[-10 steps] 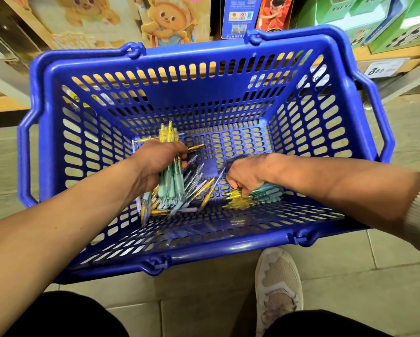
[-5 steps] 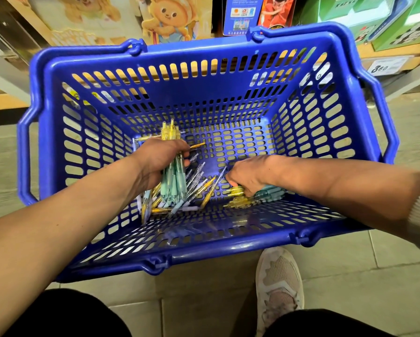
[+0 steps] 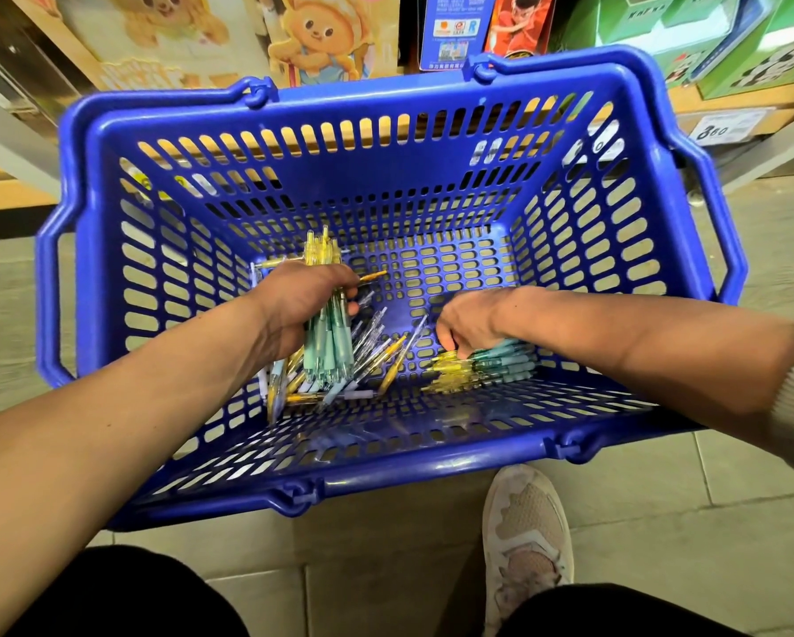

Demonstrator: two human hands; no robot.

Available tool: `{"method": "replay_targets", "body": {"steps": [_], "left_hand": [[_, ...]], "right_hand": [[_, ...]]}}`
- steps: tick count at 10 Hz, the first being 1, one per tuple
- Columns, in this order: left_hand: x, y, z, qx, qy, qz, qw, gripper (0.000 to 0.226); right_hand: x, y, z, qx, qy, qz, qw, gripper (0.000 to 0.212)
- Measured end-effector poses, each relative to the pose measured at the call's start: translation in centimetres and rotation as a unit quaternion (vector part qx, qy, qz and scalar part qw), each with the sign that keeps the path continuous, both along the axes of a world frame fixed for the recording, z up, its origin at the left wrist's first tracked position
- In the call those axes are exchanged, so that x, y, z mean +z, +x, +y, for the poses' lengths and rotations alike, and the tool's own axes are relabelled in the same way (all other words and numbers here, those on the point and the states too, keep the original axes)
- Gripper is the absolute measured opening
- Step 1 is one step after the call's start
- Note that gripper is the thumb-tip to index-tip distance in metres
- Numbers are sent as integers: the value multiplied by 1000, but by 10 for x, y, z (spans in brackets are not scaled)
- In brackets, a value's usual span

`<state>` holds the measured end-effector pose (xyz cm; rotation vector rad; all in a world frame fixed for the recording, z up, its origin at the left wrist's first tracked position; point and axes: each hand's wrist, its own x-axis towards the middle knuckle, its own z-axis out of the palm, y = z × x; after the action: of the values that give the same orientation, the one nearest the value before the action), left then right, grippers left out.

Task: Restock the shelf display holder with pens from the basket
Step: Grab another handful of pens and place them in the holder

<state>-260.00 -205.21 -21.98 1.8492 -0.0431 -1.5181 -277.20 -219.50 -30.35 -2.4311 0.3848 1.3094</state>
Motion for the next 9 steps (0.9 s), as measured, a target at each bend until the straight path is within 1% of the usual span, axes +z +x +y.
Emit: {"method": "replay_targets", "body": {"steps": [2,3,4,5,6,7,8,9], "left_hand": [[0,-1,1,-8,5,-12,1000,18],[-1,-1,0,-10,7,-10,1000,20],[-2,-1,-1,-12,2,-8,1000,22],[-5,-2,-5,-10,-12,-8,1000,24],[-4,-4,-8,7,-31,12,999,14],[-3,-2,-10,39,-59,34,997,7],[3,-3,-11,41,-68,43,996,7],[26,-12,-14,37,-63,30,997,16]], "right_hand": [[-5,-6,-3,-33,11,-2,999,16],[-1,-3,-5,-37,31,23,999,23],[8,8,-13,-119,84,0,989,20],[27,25,-34,-287,183,-58,938,14],[45,37,-49,-375,242,-67,892,17],[62,43,-64,-453,273,-69,846,17],[70,40,-64,-492,305,-82,811,11],[87,27,-54,-550,363,-120,743,5]]}}
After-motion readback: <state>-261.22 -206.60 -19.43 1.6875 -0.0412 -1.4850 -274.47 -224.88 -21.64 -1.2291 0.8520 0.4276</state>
